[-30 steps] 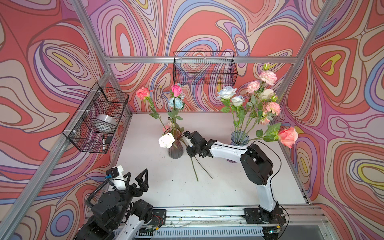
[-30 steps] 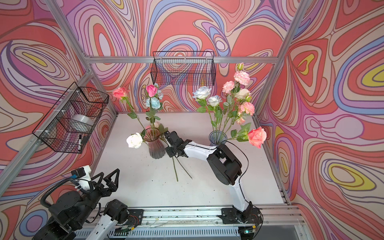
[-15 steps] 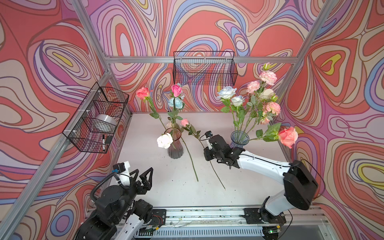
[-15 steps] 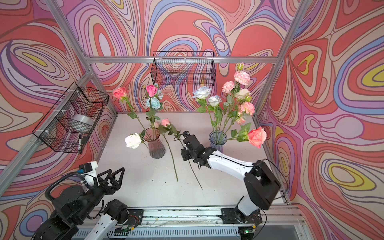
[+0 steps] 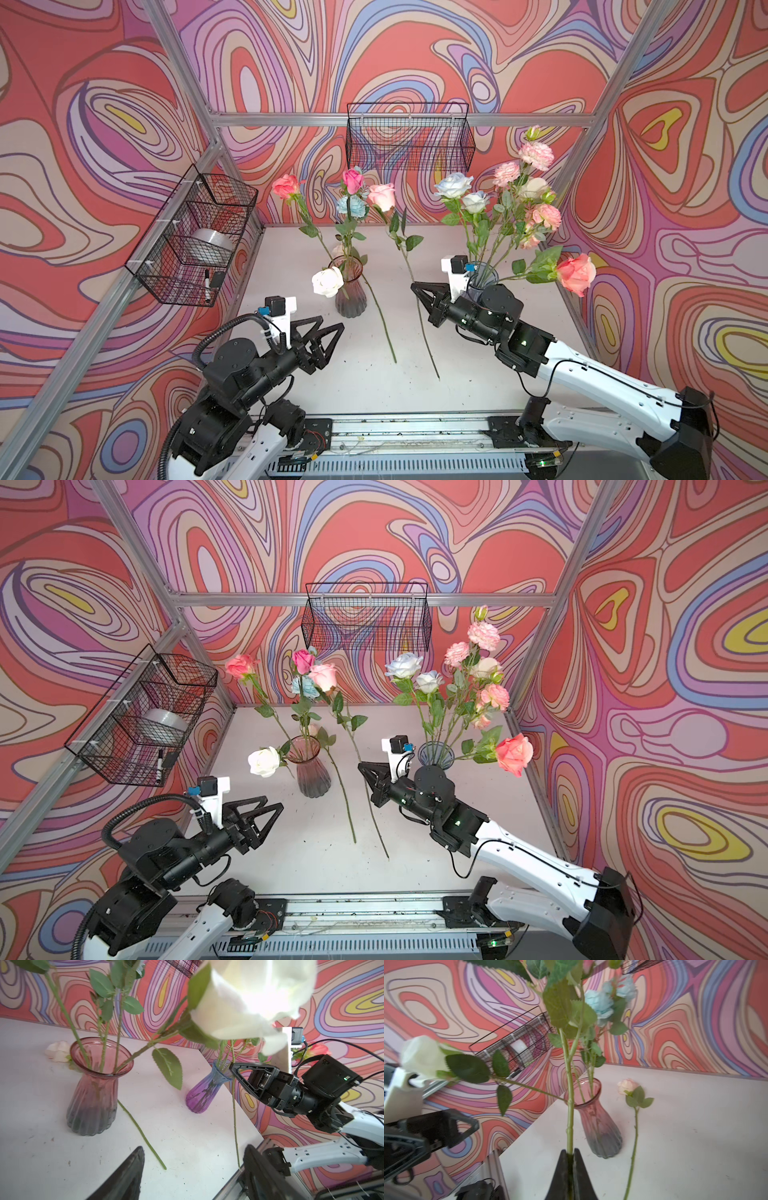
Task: Arrange the flowers into the vase
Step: 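Lift the pink rose upright with the right gripper while the left gripper approaches, then close the left gripper on the pink rose stem held by the right gripper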
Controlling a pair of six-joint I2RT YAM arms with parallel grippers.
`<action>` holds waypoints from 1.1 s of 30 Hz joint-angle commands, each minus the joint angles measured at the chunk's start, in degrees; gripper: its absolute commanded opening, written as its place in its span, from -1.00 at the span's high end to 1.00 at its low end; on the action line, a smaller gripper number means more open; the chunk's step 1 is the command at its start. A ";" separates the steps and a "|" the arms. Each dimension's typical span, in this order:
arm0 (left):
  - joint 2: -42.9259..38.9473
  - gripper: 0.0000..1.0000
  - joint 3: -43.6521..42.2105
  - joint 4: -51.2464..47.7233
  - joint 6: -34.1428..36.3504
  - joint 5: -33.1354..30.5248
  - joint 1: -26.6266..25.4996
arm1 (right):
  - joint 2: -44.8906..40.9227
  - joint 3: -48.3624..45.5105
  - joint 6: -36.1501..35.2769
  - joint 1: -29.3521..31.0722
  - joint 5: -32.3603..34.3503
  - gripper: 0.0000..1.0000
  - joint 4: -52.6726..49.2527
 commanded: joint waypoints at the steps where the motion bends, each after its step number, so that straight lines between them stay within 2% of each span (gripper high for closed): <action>1: -0.14 -0.48 2.24 6.45 -0.05 6.25 0.20 | -0.09 1.09 -2.83 3.59 -2.18 1.00 4.35; 8: 0.66 -0.50 2.99 7.39 1.82 7.79 0.27 | -0.40 1.10 -5.68 9.30 -4.19 1.00 9.49; 15: 2.37 -0.56 5.44 9.15 4.55 9.61 0.28 | 3.56 5.77 -8.07 14.80 -7.07 1.00 9.15; 25: 2.80 -0.39 4.61 12.09 3.87 10.90 0.25 | 13.60 11.19 -8.66 21.08 -8.91 1.00 9.23; 28: 2.14 -0.16 4.15 12.17 3.88 10.70 0.28 | 15.32 11.44 -7.85 21.50 -9.45 1.00 10.05; 33: 1.63 0.59 4.57 9.49 4.47 9.51 0.23 | 15.29 11.41 -8.20 21.60 -8.70 1.00 10.67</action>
